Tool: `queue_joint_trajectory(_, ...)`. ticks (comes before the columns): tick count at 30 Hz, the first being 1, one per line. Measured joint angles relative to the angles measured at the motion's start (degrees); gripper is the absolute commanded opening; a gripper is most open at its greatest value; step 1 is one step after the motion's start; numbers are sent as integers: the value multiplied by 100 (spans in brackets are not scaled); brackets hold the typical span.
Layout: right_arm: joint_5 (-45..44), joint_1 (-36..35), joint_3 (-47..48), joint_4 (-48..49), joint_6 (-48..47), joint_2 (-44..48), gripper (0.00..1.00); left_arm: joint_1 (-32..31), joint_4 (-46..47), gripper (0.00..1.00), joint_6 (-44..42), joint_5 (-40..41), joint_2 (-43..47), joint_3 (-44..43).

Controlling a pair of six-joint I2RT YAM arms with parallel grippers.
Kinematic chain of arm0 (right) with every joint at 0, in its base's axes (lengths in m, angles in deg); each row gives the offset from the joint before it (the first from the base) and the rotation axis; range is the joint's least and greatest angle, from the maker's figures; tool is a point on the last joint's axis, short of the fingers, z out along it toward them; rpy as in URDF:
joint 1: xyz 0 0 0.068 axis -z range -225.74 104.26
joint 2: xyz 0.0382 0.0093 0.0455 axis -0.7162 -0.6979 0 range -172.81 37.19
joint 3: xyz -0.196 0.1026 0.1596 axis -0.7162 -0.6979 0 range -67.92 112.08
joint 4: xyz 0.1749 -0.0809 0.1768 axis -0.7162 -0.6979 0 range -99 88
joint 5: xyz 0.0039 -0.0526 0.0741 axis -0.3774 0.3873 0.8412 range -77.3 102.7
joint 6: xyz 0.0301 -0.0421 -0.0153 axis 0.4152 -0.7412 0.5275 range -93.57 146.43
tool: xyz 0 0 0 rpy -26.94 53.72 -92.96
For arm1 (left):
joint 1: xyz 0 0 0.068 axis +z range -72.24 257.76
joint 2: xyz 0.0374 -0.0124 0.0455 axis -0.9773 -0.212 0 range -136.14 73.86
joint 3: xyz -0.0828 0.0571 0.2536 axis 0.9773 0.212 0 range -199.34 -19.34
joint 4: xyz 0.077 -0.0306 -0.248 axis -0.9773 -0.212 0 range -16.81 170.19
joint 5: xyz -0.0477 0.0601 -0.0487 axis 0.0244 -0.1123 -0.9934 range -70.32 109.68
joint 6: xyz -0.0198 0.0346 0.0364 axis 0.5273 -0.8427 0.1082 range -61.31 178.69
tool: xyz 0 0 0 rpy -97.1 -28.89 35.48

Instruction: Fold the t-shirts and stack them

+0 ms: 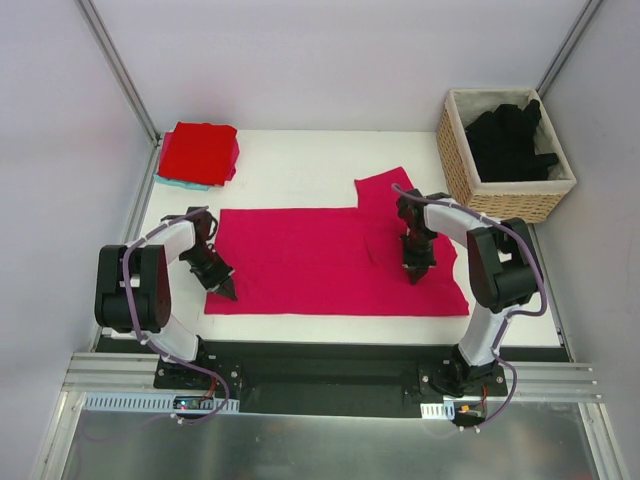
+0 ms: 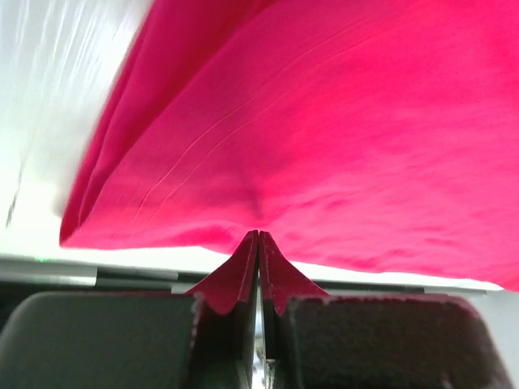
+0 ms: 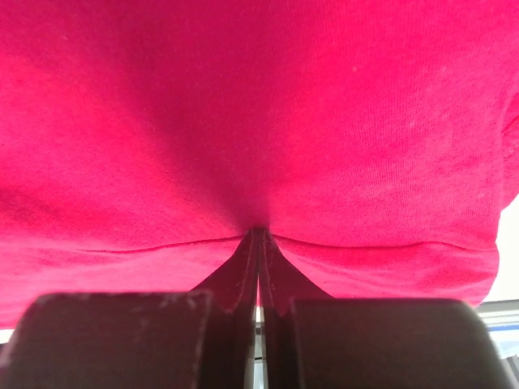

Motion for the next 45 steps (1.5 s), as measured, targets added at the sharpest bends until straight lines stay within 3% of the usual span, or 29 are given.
queue_joint_trajectory(13,398,-22,-1043,-157,278,603,1,0,-310,0,190,-26,-26,350)
queue_joint_trajectory(19,310,-114,-1408,-188,304,892,1,0,-546,0,275,-26,658,509)
queue_joint_trajectory(27,-2,-315,-1272,-216,328,1064,1,0,-708,0,269,87,1038,470)
queue_joint_trajectory(34,-330,-457,-511,-59,361,2046,1,0,-468,0,221,249,1370,114)
queue_joint_trajectory(45,-498,-472,-581,46,258,2632,1,0,564,0,267,719,573,435)
